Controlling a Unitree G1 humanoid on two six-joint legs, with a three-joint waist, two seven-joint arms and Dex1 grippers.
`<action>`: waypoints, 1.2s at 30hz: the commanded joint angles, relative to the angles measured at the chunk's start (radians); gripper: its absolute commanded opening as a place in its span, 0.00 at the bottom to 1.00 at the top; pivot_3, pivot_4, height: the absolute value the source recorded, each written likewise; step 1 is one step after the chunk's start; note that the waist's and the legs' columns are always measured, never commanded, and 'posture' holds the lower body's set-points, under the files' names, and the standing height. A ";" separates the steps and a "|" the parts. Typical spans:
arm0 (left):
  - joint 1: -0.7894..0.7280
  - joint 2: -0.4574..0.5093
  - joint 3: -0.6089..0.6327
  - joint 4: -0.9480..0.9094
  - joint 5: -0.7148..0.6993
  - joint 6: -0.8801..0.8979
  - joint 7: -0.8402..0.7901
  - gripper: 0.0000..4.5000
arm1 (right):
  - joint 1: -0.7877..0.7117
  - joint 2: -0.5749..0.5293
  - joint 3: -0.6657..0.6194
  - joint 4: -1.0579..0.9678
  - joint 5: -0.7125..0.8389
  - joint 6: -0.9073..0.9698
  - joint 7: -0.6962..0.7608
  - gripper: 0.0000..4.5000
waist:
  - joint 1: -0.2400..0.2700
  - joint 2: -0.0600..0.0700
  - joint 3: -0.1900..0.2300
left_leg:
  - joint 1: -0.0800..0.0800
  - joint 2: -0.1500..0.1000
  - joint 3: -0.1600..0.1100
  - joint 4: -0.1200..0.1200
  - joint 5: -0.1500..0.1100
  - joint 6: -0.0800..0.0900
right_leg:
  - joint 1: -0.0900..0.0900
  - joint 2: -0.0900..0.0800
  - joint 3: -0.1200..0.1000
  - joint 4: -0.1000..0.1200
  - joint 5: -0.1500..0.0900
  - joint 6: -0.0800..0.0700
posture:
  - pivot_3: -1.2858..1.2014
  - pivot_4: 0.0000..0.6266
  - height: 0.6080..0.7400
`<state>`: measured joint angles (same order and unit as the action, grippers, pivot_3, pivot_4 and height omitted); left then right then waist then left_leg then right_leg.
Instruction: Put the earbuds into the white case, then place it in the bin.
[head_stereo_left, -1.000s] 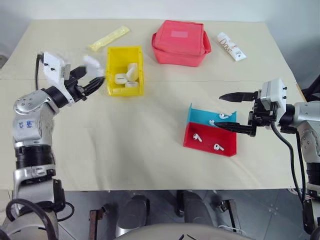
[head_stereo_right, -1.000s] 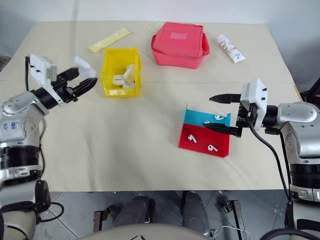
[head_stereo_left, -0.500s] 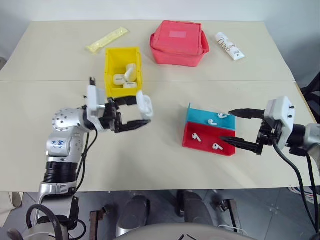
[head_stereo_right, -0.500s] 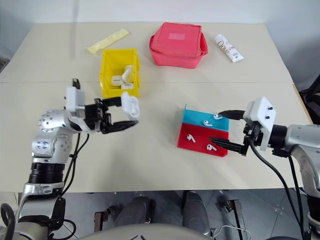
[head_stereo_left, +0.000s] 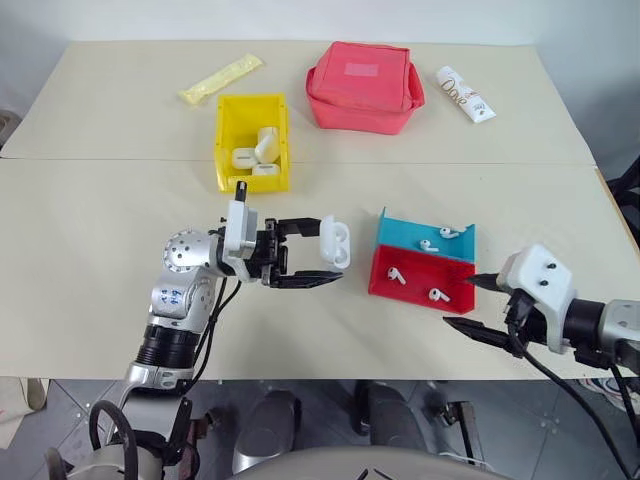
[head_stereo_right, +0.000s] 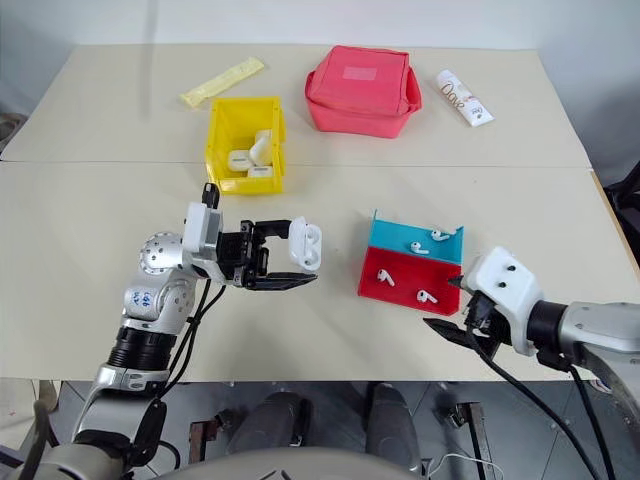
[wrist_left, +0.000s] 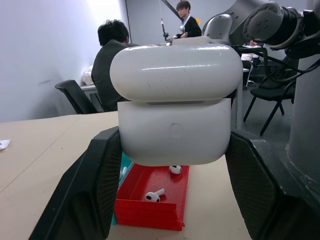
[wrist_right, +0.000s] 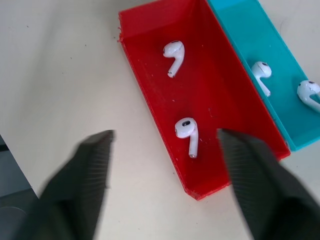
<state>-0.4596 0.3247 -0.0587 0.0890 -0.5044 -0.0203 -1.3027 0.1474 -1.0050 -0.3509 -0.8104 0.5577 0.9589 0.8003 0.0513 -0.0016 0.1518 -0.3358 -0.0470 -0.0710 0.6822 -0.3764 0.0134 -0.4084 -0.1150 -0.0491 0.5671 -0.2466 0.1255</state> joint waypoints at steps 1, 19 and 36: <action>0.000 -0.017 -0.013 -0.035 -0.010 -0.007 0.006 0.61 | -0.060 -0.034 0.036 -0.047 0.022 0.109 -0.064 0.73 | 0.000 0.000 0.000 | 0.000 0.000 0.000 0.000 0.000 0.000 | 0.000 0.000 0.000 0.000 0.000 0.000 | 0.52 0.24 1.00; 0.068 -0.027 -0.035 -0.092 -0.019 -0.009 0.008 0.61 | -0.498 -0.007 0.334 -0.034 0.115 0.628 -0.228 0.47 | 0.000 0.000 0.000 | 0.000 0.000 0.000 0.000 0.000 0.001 | -0.001 0.000 0.000 -0.003 0.000 0.000 | 0.52 0.24 1.00; 0.121 -0.030 -0.036 -0.148 -0.023 -0.013 0.037 0.61 | -0.747 -0.035 0.609 0.118 0.145 0.656 -0.265 0.47 | -0.002 0.001 0.000 | -0.001 0.000 0.000 -0.001 0.000 0.001 | -0.002 0.000 0.000 -0.003 0.000 -0.001 | 0.52 0.24 1.00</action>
<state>-0.3411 0.2923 -0.0980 -0.0018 -0.5070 -0.0250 -1.2724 -0.5821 -1.0210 0.2577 -0.6920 0.7036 1.6111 0.5427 0.0494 -0.0010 0.1521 -0.3370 -0.0471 -0.0713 0.6813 -0.3764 0.0144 -0.4100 -0.1154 -0.0495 0.5636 -0.2469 0.1249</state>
